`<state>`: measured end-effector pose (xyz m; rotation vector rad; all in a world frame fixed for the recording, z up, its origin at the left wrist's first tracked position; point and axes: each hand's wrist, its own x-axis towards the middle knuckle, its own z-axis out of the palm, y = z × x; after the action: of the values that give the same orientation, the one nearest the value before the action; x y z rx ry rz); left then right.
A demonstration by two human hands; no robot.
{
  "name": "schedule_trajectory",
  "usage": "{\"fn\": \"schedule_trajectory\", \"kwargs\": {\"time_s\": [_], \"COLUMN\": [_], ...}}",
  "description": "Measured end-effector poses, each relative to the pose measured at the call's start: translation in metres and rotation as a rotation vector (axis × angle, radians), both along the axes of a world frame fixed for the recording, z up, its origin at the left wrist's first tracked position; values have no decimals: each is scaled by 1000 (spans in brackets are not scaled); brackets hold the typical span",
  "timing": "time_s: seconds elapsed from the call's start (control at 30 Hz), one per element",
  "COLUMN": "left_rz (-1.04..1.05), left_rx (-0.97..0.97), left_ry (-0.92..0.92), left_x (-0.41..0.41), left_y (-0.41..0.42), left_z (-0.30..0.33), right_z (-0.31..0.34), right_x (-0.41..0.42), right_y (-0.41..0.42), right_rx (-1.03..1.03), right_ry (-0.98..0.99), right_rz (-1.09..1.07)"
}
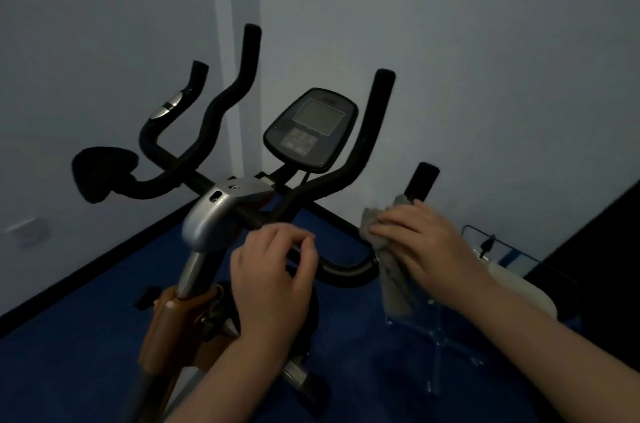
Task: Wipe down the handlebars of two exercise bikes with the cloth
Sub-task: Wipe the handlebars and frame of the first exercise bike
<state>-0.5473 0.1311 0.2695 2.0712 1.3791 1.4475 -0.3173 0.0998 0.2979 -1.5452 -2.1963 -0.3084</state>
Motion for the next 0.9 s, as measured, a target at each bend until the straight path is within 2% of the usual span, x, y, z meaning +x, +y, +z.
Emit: {"fn": "schedule_trajectory", "kwargs": {"time_s": [0.07, 0.1, 0.17, 0.23, 0.3, 0.37, 0.43, 0.53, 0.6, 0.67, 0.73, 0.83, 0.9], "left_rz": [-57, -59, -31, -22, -22, -10, -5, -5, 0, 7, 14, 21, 26], "left_rx": [-40, -50, -48, -60, -76, -101, -123, -128, -132, -133, -137, -142, -140], "left_ry": [58, 108, 204, 212, 216, 229, 235, 250, 256, 259, 251, 238, 233], "left_x": [14, 20, 26, 24, 23, 23, 24, 23, 24, 24, 24, 24, 24], "left_y": [11, 15, 19, 18, 17, 17, 16, 16, 15, 15, 14, 13, 13], "left_z": [6, 6, 2, -2, -2, 0, 1, 1, 2, 3, 4, 5, 6], "right_z": [-14, -26, -43, -42, -34, -25, -26, -37, -43, -37, -21, -3, -14], "right_x": [-24, -37, -47, -27, -3, 13, 6, -24, -27, -7, 23, 44, 29], "right_y": [-2, -5, -12, -2, 16, 29, 28, 16, 14, 24, 41, 52, 47], "right_rx": [15, 10, 0, 16, 85, 173, 210, 161, 109, 68, 102, 213, 234], "right_ry": [114, 101, -15, -155, -188, -105, 69, 320, 244, 28, -96, -119, -32], "right_rz": [-34, -33, 10, 37, 9, -64, -122, -107, -15, 72, 84, 26, -22]}}
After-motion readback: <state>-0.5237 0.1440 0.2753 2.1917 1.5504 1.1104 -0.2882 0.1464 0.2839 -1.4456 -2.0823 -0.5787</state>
